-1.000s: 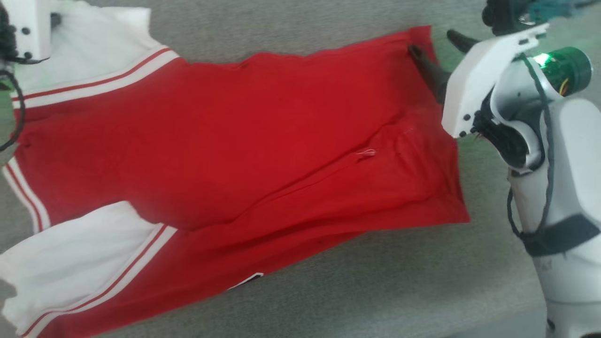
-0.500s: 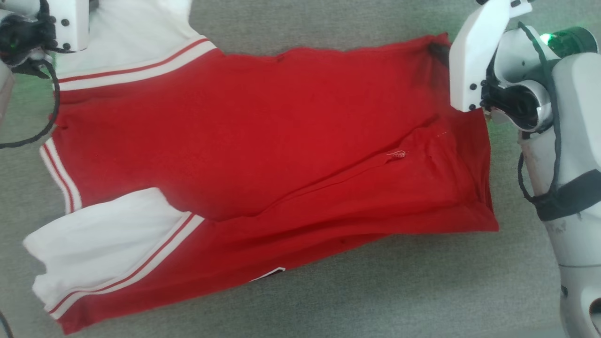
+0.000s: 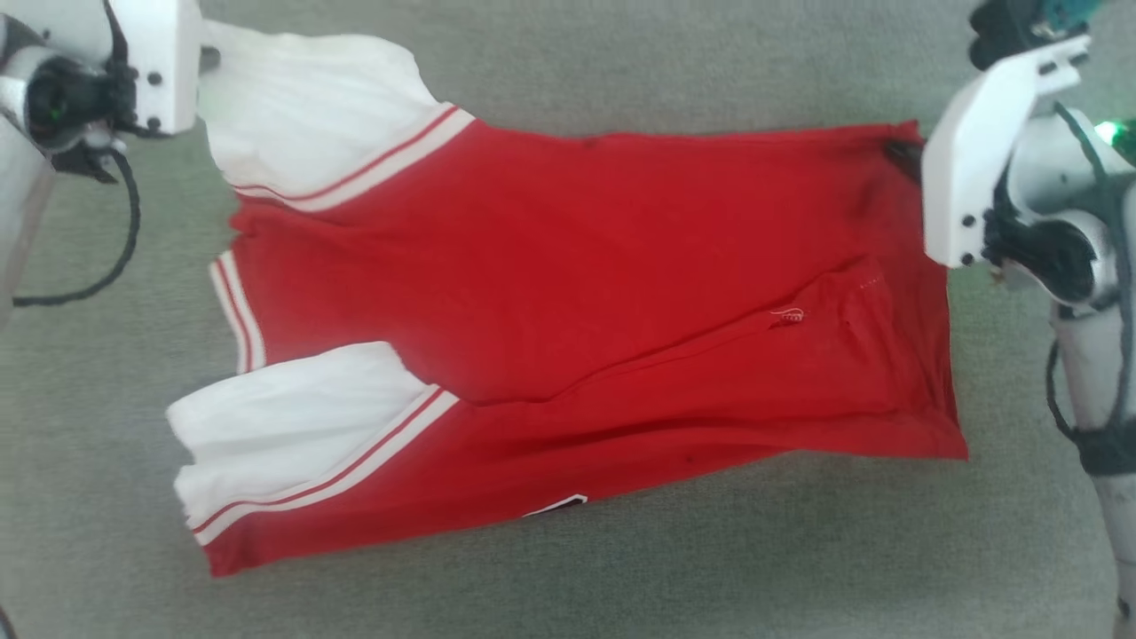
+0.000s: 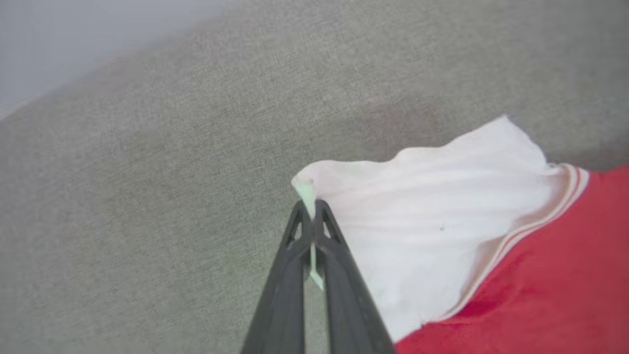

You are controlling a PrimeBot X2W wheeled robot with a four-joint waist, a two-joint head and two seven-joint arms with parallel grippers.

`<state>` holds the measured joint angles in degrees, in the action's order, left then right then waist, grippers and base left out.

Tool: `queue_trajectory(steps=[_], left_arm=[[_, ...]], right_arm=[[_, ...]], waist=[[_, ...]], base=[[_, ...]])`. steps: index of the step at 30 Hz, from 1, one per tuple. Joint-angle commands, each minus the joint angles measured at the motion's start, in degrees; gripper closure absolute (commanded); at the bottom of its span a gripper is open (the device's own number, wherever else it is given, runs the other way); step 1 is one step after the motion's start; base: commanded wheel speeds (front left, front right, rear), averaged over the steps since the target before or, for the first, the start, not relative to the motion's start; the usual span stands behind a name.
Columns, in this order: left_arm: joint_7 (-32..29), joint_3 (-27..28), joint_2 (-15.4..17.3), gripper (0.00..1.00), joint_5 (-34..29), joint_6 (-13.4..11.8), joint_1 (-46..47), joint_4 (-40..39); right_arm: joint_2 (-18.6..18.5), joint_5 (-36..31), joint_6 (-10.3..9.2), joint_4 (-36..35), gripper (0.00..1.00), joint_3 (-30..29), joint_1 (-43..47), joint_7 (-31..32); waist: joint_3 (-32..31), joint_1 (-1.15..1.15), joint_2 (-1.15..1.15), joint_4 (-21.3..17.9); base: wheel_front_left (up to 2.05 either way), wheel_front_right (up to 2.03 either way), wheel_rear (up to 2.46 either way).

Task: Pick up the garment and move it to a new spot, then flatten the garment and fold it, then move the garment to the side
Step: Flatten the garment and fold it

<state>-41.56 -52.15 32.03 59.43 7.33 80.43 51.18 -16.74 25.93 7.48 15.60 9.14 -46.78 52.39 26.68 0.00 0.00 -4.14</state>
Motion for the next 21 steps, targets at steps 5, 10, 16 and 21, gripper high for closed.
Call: queue_trajectory(steps=[5, 10, 16, 21], left_arm=[[-1.05, -0.42, 1.9, 1.0, 0.23, -1.07, -3.87, -5.54], [-2.93, -1.35, 5.33, 1.0, -0.14, -4.51, -7.94, -15.09], [-6.13, -0.96, 10.93, 1.0, 2.48, -11.87, -15.33, -32.02], [-7.73, -1.07, 15.75, 1.0, 4.43, -18.32, -22.29, -45.12]], right_arm=[[-1.13, 0.15, 0.03, -6.46, 1.0, -3.14, 5.72, 2.7], [-1.12, -0.63, 0.02, -13.57, 1.0, -7.0, 11.52, 6.39], [0.21, -1.83, 0.02, -21.12, 1.0, -11.41, 18.31, 10.56], [2.01, -2.45, 0.02, -24.66, 1.0, -14.64, 23.38, 13.08]], waist=[[-3.75, 0.0, 0.0, 3.0], [-5.63, 0.0, 0.0, 4.7], [-7.07, 0.0, 0.0, 6.05], [-7.72, 0.0, 0.0, 6.55]], base=[[0.0, 0.0, 0.0], [0.0, 0.0, 0.0], [0.0, 0.0, 0.0], [0.0, 0.0, 0.0]])
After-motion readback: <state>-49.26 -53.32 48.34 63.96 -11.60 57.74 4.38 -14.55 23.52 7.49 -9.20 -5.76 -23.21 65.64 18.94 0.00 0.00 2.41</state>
